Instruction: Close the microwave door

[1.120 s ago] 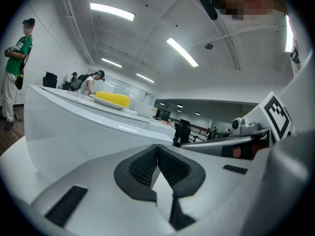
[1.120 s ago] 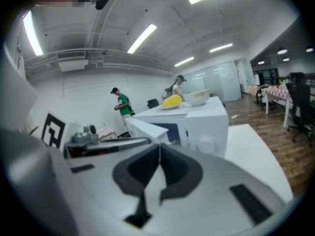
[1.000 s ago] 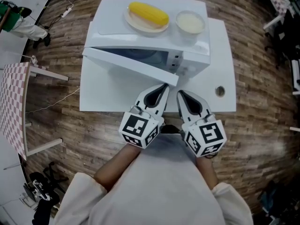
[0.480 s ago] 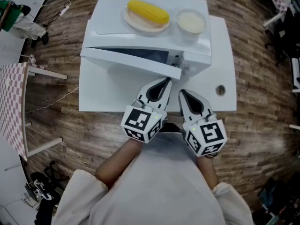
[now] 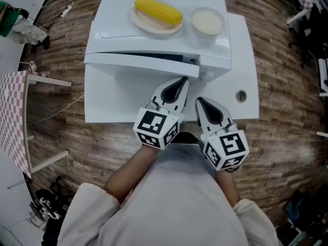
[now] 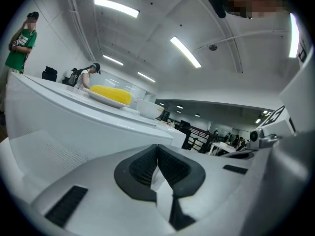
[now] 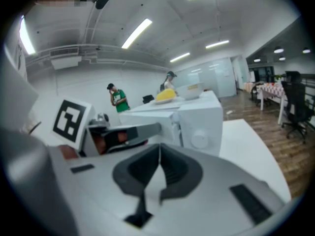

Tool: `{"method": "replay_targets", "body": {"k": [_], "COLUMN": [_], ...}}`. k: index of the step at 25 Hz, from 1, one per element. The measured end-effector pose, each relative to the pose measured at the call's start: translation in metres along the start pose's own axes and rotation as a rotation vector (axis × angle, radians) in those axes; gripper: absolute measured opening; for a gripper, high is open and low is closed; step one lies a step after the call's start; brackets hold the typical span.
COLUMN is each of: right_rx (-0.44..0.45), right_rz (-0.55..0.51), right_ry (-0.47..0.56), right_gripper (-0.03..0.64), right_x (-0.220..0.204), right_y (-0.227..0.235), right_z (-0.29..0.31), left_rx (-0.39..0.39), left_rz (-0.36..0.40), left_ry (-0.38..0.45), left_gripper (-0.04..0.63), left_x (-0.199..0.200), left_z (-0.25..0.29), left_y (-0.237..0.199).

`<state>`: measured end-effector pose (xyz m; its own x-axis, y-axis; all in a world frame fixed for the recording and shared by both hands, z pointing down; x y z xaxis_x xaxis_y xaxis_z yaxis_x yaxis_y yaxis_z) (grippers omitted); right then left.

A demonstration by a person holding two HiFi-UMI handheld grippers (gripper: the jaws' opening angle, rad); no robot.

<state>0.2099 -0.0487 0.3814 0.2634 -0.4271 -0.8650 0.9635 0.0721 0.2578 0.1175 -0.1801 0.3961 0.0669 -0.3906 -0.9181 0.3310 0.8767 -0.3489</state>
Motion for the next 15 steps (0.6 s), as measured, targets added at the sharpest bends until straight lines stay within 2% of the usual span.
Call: {"method": "replay_targets", "body": {"k": [8,15], "right_rx": [0.002,0.009], "right_rz": [0.001,0.004], "right_ry": [-0.02,-0.018], "right_gripper": [0.023,0.023], "right_x": [0.004,0.006], "right_y": [0.003,0.009], "right_z": [0.009,0.015], "left_rx": [-0.015,0.004], "left_rz": [-0.03,-0.026], "left_ry": [0.018,0.021], "left_gripper": [0.02,0.02], "left_x": [0.004,0.003], "left_z": [0.012,0.015], "left_y": [-0.006,-0.005]}}
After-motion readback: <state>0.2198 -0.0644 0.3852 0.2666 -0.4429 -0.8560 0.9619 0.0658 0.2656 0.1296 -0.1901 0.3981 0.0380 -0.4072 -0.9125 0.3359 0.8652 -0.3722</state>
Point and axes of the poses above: the fingertips, and each gripper's own axes: z forward along the fingers, y to its right, x out of its top, the point moved 10 cm from there along -z, backward along the fingers, and after that the axes turned 1 degree about x, right-handed, at the moved point
